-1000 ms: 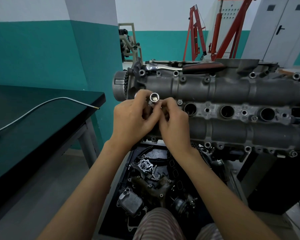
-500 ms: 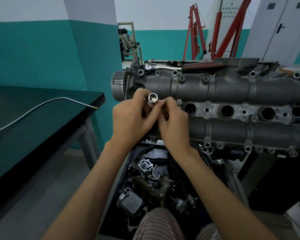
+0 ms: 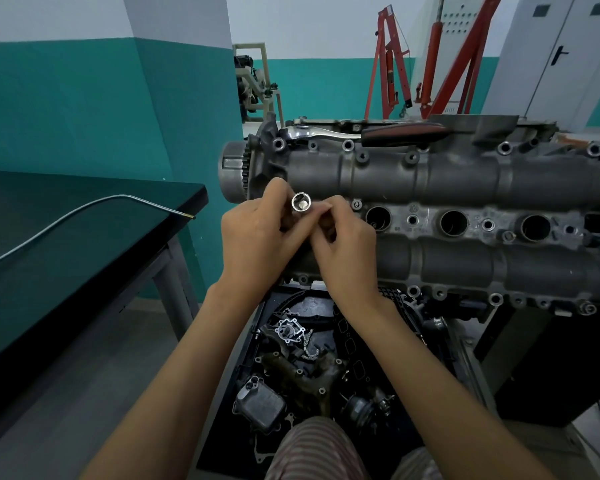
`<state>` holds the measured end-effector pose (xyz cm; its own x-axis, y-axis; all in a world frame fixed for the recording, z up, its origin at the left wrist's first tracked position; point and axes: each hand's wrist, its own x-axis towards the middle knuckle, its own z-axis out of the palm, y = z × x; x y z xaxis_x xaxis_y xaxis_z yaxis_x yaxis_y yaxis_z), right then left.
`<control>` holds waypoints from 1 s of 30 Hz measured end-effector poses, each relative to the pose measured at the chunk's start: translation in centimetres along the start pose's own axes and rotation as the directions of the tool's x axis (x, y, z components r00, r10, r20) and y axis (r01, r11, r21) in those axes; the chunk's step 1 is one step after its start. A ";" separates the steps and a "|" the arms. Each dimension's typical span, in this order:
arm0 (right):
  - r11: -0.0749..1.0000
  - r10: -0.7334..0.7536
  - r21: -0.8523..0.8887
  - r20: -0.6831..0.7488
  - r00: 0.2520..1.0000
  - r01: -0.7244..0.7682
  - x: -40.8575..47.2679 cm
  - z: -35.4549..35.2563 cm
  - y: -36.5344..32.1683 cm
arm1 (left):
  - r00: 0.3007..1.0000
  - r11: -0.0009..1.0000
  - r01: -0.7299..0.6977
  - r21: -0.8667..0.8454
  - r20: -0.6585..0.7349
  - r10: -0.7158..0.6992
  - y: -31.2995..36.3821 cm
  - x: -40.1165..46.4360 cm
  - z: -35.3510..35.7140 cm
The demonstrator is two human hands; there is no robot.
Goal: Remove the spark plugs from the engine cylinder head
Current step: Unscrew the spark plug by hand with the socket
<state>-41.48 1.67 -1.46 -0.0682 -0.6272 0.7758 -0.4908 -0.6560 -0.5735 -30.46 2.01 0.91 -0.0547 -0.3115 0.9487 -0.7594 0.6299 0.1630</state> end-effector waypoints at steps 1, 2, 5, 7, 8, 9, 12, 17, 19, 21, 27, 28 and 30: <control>1.000 -0.009 0.004 0.004 1.000 0.009 -0.1 0.0 0.0 | 1.000 1.000 0.004 -0.009 0.008 -0.004 0.1 0.0 -0.1; 1.000 -0.019 0.016 0.008 1.000 0.019 -0.1 -0.1 0.0 | 1.000 1.000 0.000 -0.018 0.014 0.000 0.1 0.0 -0.2; 0.998 -0.062 0.034 0.031 0.998 0.061 -0.1 -0.2 -0.2 | 0.999 0.999 -0.020 -0.031 0.032 0.021 0.1 -0.1 -0.3; 0.997 -0.079 0.009 0.037 0.996 0.079 0.0 -0.1 -0.3 | 0.999 0.999 -0.014 -0.037 0.031 0.015 0.0 -0.1 -0.3; 0.997 -0.079 -0.007 0.032 0.996 0.079 0.0 -0.1 -0.2 | 1.000 0.999 -0.009 -0.031 0.022 0.009 0.0 -0.1 -0.3; 0.997 -0.069 -0.019 0.025 0.997 0.069 0.0 -0.1 -0.1 | 1.000 1.000 -0.002 -0.021 0.011 0.002 0.0 0.0 -0.2; 1.000 0.008 -0.024 0.015 1.000 -0.008 0.0 0.1 -0.1 | 1.000 1.000 0.002 0.004 -0.008 -0.002 0.1 0.0 0.0; 0.999 -0.013 0.036 0.018 1.000 0.012 -0.1 -0.2 -0.1 | 1.000 1.000 -0.013 -0.019 0.022 0.014 0.2 -0.1 -0.3; 0.997 -0.048 0.057 0.018 0.999 0.047 -0.2 -0.3 -0.1 | 0.998 0.999 -0.036 -0.025 0.042 0.037 0.2 -0.1 -0.4; 0.996 -0.074 0.041 0.023 0.997 0.073 -0.1 -0.2 -0.2 | 0.997 0.999 -0.045 -0.018 0.057 0.046 0.1 0.0 -0.5; 0.999 -0.034 0.003 0.011 0.999 0.033 -0.1 0.1 0.2 | 1.000 1.000 -0.002 0.013 0.028 0.002 0.2 0.1 -0.3; 1.000 -0.017 0.005 0.005 1.000 0.017 -0.1 0.1 0.3 | 1.000 1.000 -0.006 0.017 0.024 0.006 0.2 0.1 -0.3; 1.000 0.003 0.015 -0.005 1.000 -0.002 0.0 0.1 0.3 | 1.000 1.000 -0.016 0.023 0.022 0.016 0.1 0.1 -0.3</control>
<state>-41.51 1.48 -1.68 -0.0738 -0.6268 0.7757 -0.4779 -0.6604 -0.5792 -30.39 2.26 1.09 -0.0811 -0.3176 0.9447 -0.7730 0.6184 0.1416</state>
